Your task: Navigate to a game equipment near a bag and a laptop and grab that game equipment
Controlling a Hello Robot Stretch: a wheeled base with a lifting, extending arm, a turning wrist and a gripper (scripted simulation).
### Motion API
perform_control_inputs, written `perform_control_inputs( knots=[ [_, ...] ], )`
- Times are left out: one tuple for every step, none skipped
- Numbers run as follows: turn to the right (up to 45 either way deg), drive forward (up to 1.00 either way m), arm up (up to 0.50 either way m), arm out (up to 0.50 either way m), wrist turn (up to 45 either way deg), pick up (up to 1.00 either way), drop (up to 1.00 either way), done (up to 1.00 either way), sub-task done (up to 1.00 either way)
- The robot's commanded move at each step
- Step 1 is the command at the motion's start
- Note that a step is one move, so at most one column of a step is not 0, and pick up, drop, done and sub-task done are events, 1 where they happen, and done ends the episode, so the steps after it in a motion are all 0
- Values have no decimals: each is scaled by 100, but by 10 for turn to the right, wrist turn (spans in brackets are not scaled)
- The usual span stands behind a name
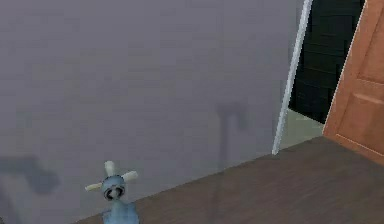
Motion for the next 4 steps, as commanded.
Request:
perform_control_inputs(
  knots=[
    [420,0,0,0,0,0,0,0,0],
    [0,100,0,0,0,0,0,0,0],
    [0,85,0,0,0,0,0,0,0],
    [-270,0,0,0,0,0,0,0,0]
  ],
)
